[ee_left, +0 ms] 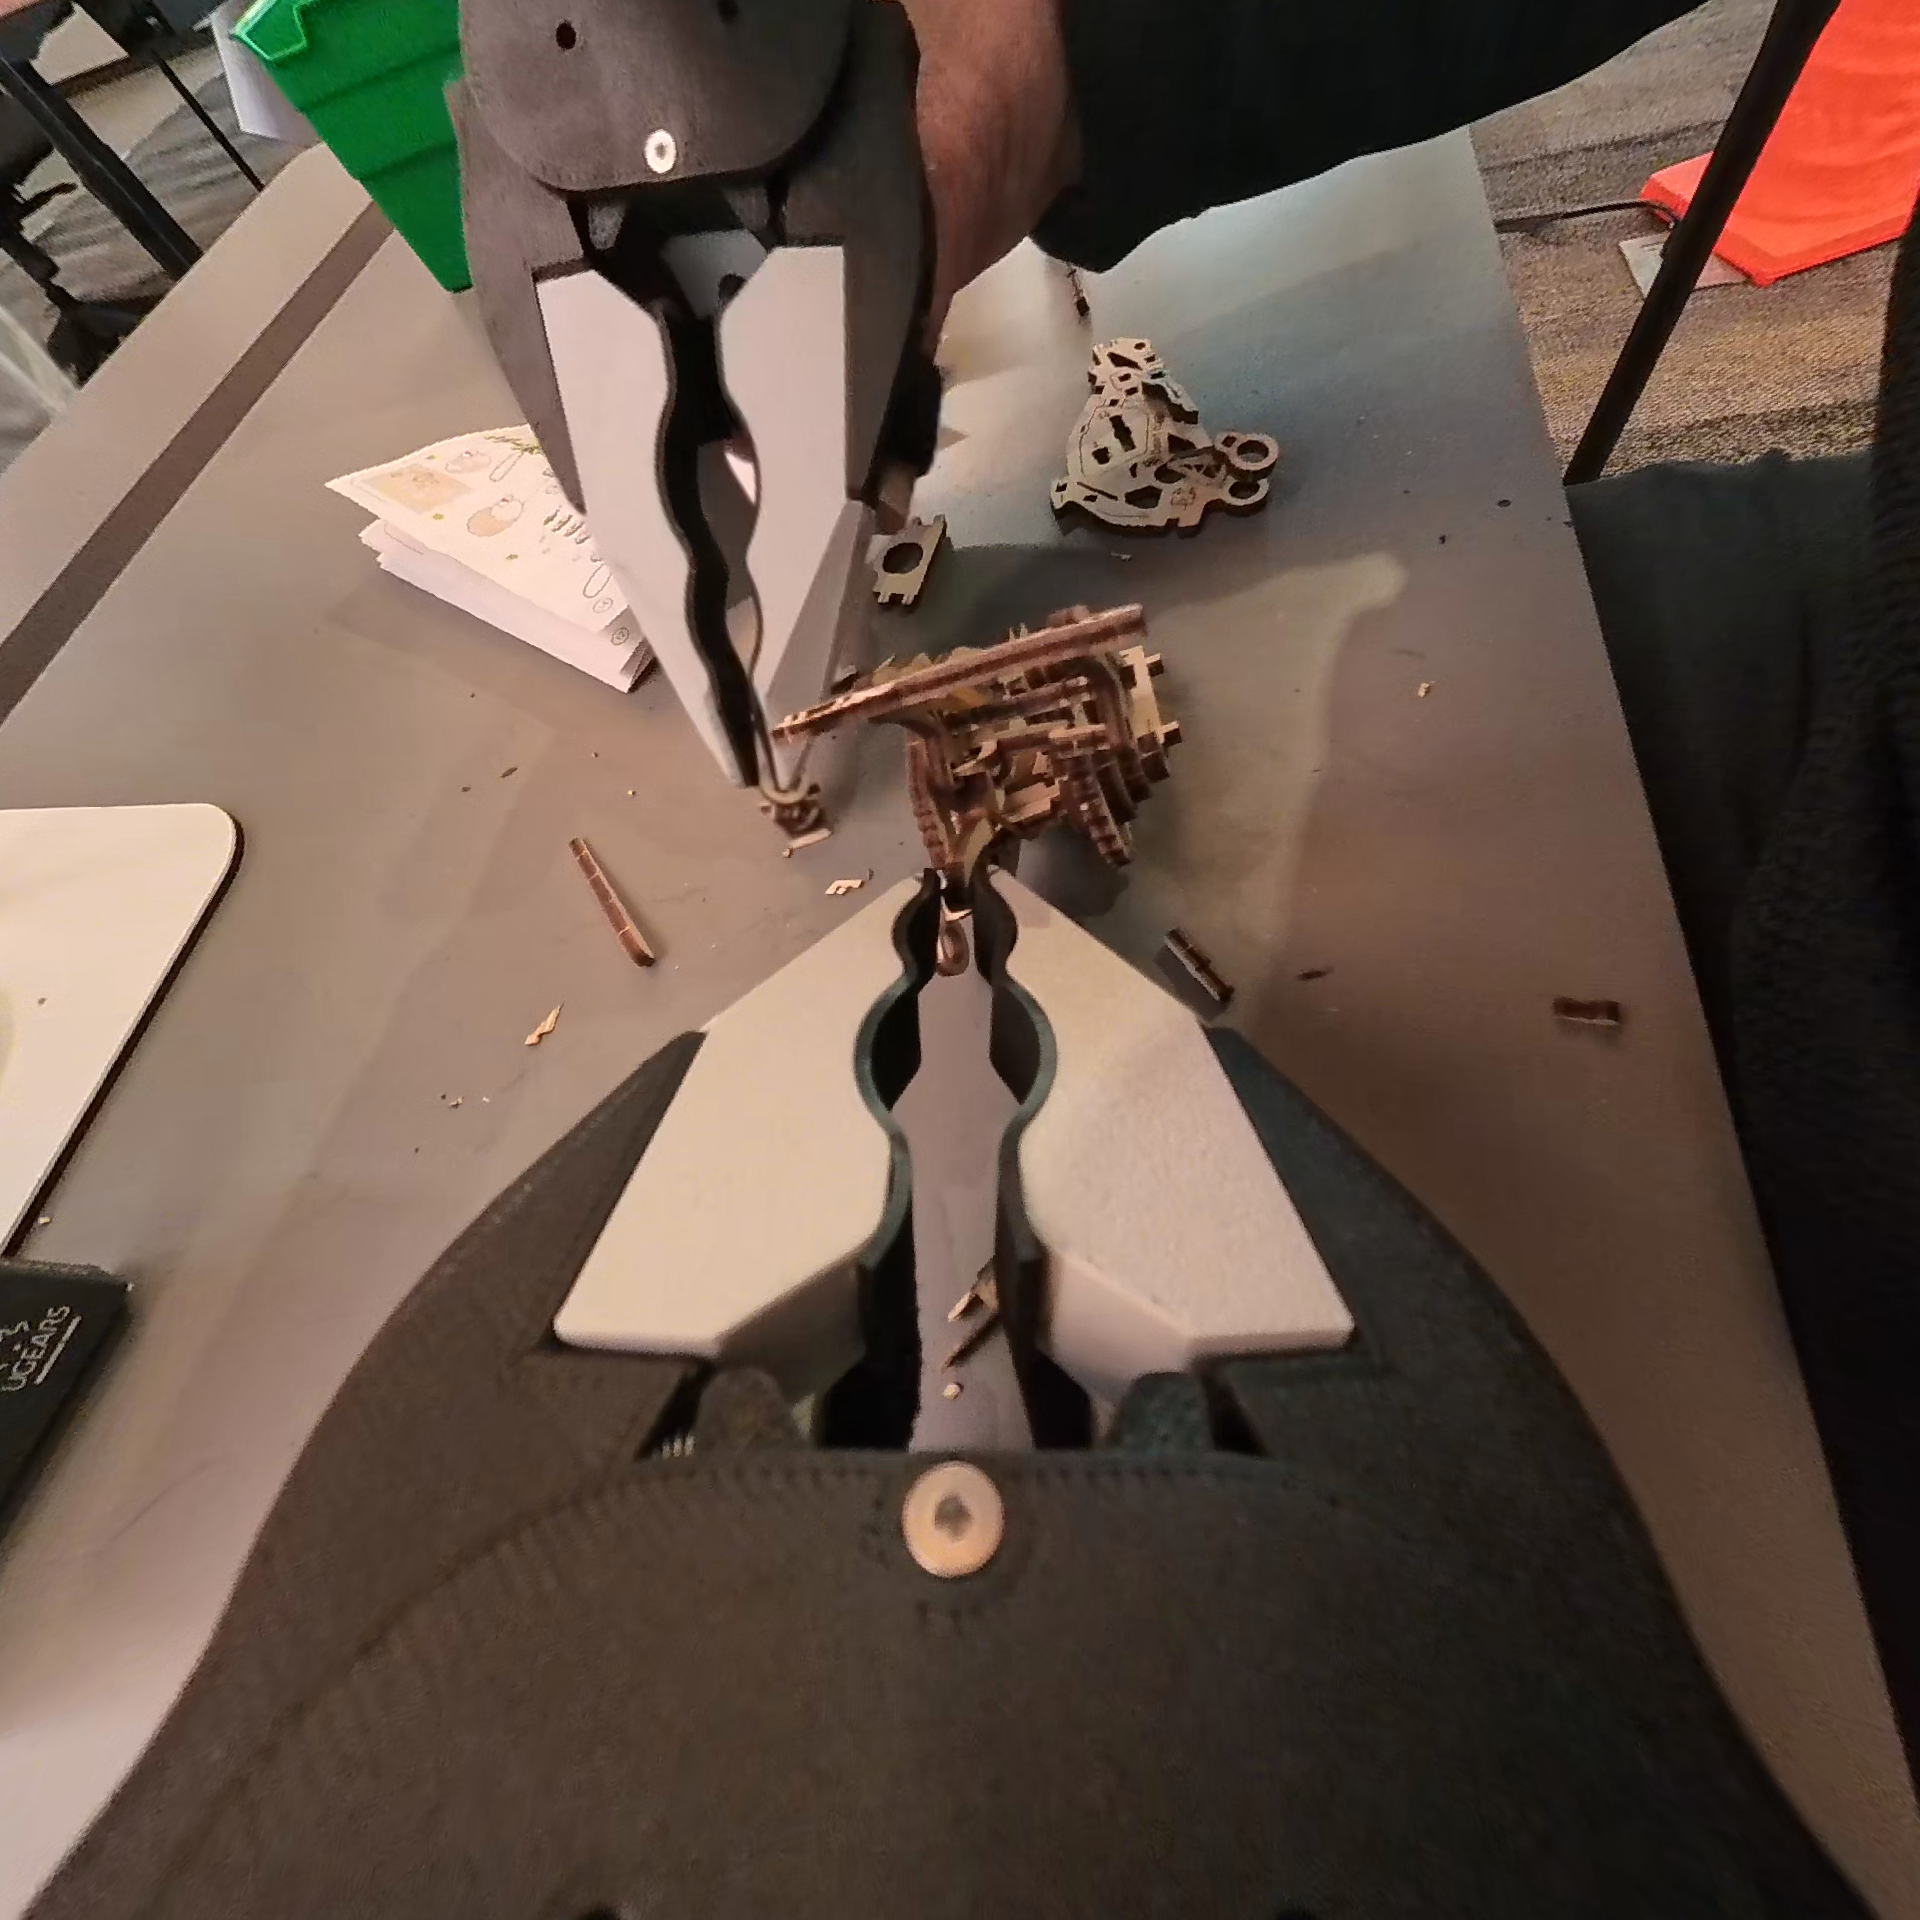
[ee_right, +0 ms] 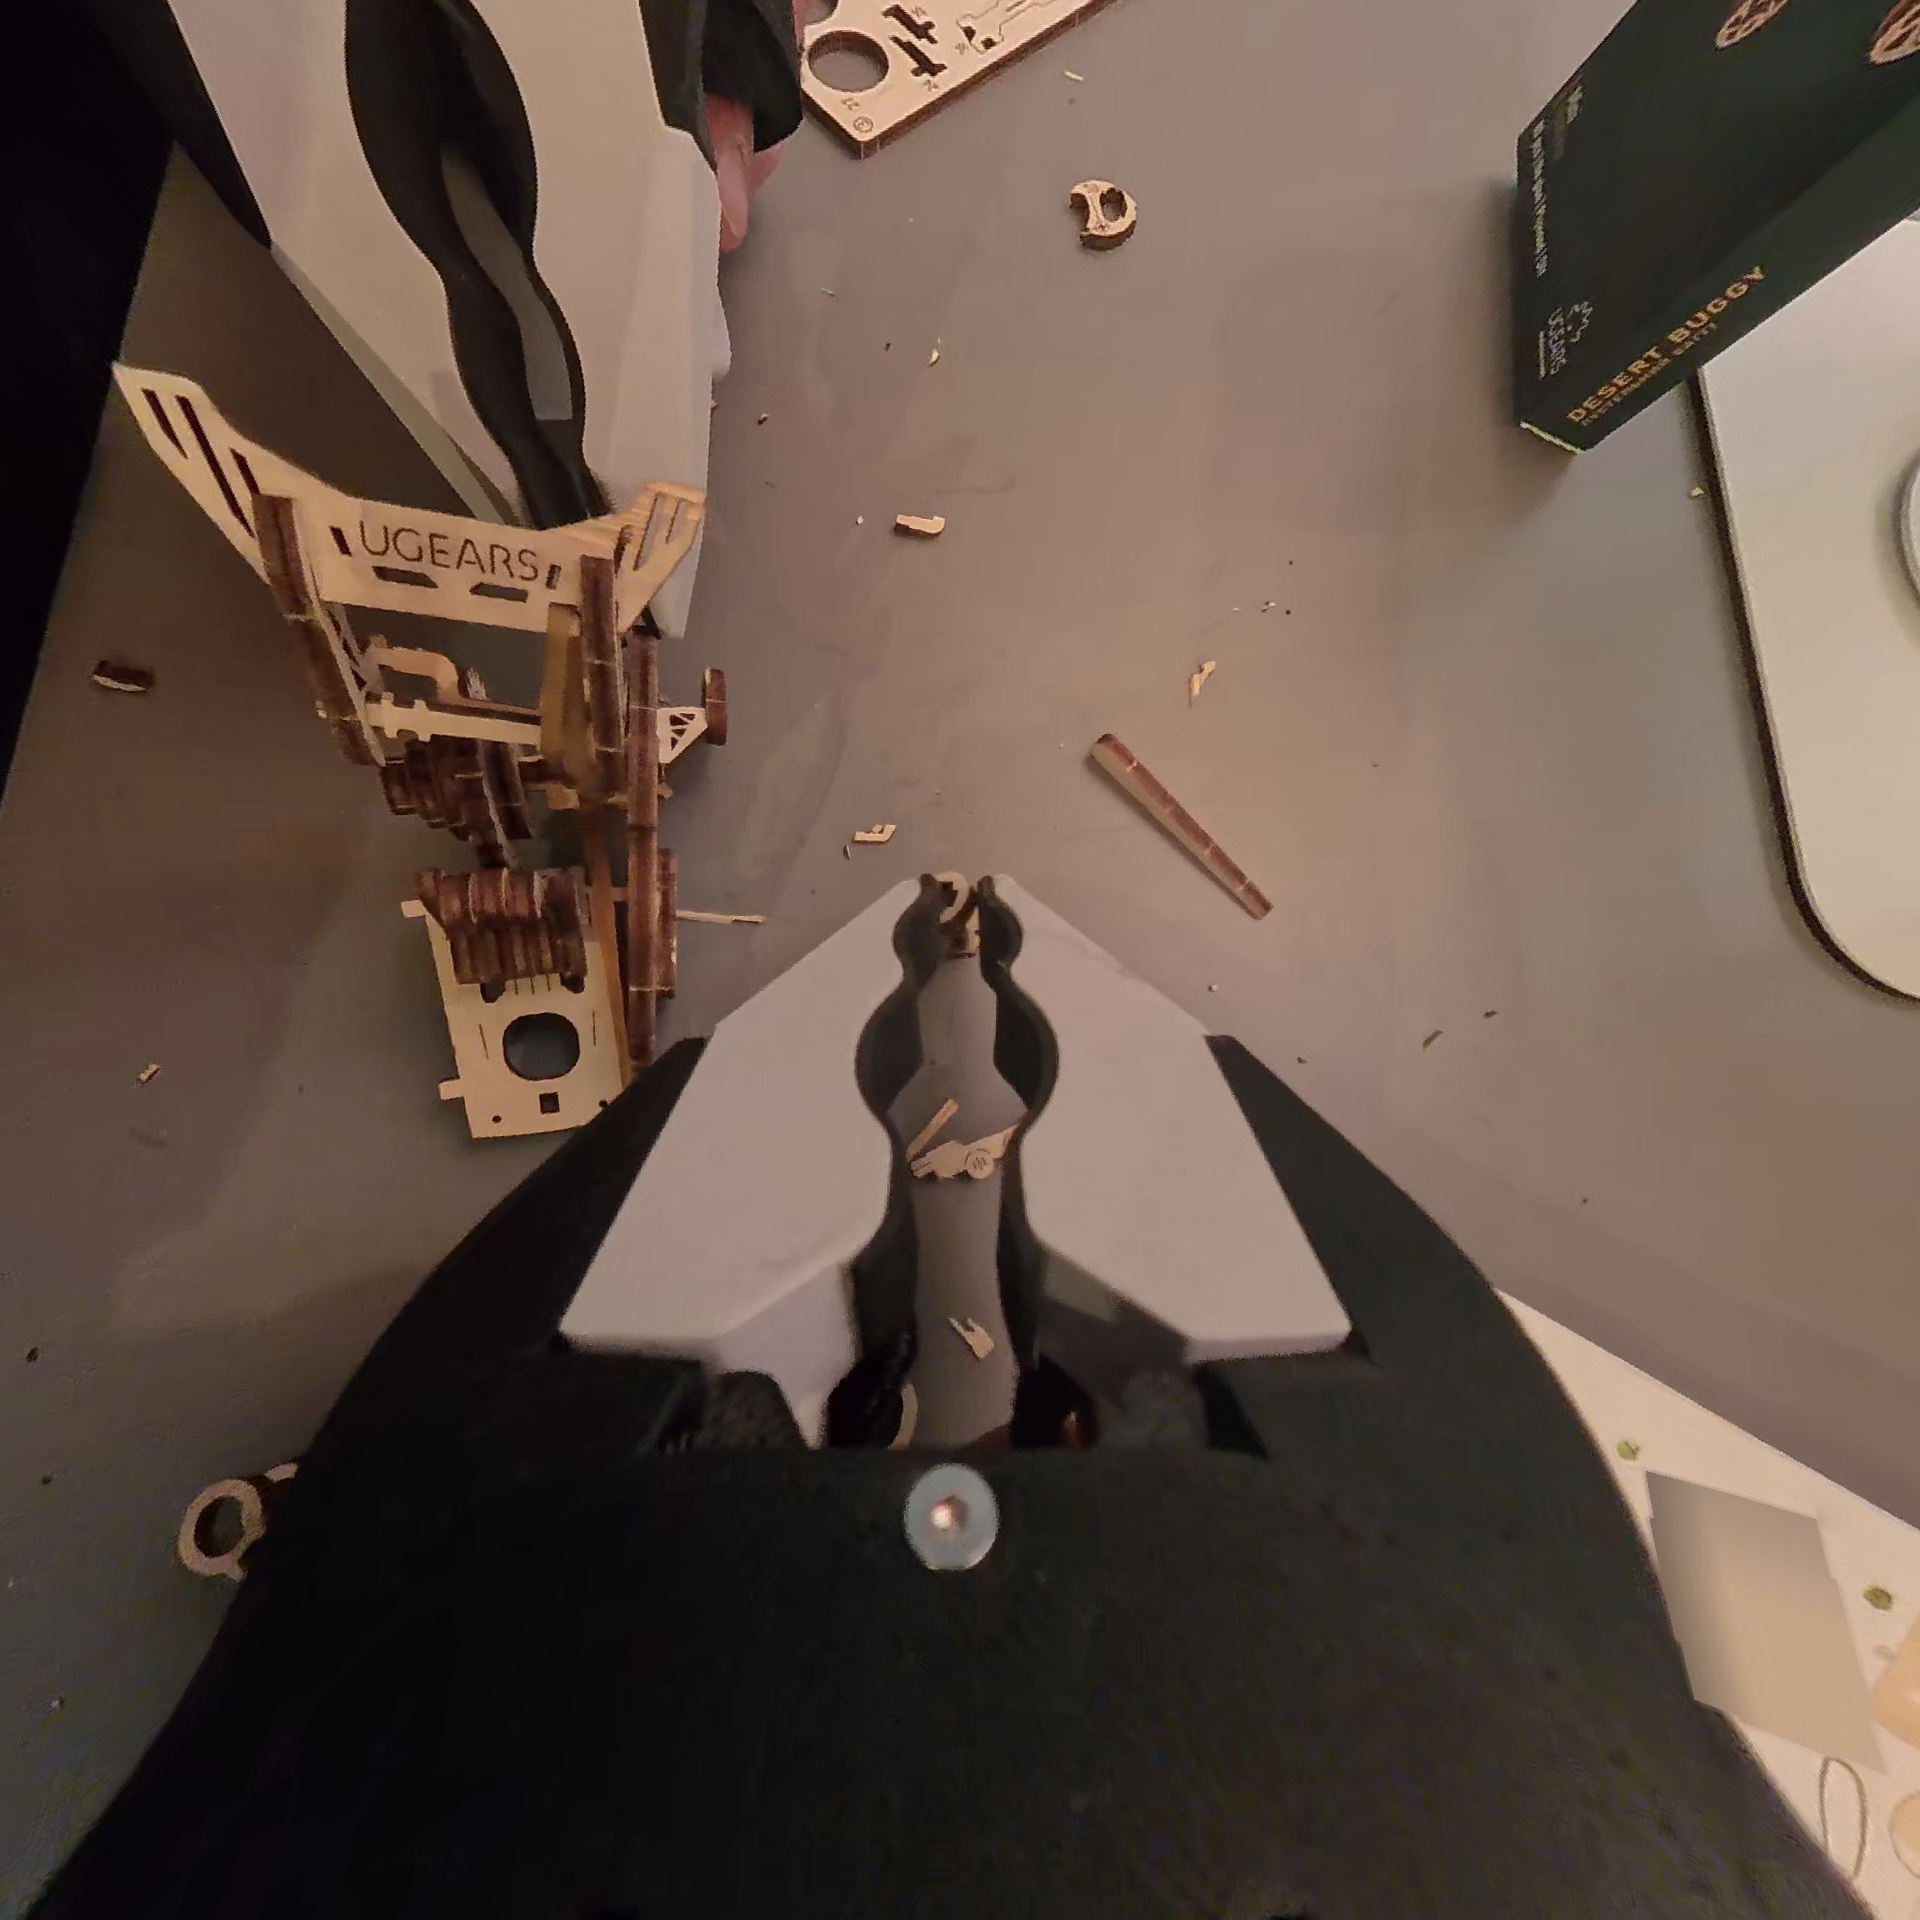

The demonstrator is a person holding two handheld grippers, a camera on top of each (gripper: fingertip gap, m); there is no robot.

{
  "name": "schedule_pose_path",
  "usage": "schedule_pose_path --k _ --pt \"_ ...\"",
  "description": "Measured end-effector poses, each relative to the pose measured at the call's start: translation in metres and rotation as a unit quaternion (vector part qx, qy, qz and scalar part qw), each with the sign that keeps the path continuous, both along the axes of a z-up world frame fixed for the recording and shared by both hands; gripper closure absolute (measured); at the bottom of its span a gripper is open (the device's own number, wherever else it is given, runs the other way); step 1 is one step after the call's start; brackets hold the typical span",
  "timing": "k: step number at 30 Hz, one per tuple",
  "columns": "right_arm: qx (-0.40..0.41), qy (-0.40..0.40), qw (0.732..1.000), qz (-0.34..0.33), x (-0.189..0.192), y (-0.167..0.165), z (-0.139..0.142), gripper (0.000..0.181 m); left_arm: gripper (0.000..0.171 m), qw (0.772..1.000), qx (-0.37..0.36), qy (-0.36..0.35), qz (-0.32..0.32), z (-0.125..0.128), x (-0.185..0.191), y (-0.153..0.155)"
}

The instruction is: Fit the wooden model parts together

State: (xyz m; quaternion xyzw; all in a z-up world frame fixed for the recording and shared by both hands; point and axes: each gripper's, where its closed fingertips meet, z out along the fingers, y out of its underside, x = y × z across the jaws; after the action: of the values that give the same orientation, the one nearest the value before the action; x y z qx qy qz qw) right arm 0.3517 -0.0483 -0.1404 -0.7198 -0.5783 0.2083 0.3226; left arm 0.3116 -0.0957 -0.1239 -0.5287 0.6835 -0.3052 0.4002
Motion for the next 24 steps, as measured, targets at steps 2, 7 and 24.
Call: schedule_pose_path --k 2,7,24 --pt "-0.005 0.002 1.0 0.002 0.0 -0.0002 0.0 0.18 0.168 1.0 0.0 0.0 0.0 -0.0001 0.0 -0.0001" --pt "-0.021 0.003 1.0 0.005 0.0005 0.0004 -0.0002 0.18 0.168 1.0 0.0 0.001 0.0 -0.0004 0.0 -0.0003" --pt "0.05 -0.039 0.998 -0.006 0.002 -0.0031 0.001 0.164 0.166 1.0 0.001 0.004 0.0 -0.0014 0.0005 -0.0006"
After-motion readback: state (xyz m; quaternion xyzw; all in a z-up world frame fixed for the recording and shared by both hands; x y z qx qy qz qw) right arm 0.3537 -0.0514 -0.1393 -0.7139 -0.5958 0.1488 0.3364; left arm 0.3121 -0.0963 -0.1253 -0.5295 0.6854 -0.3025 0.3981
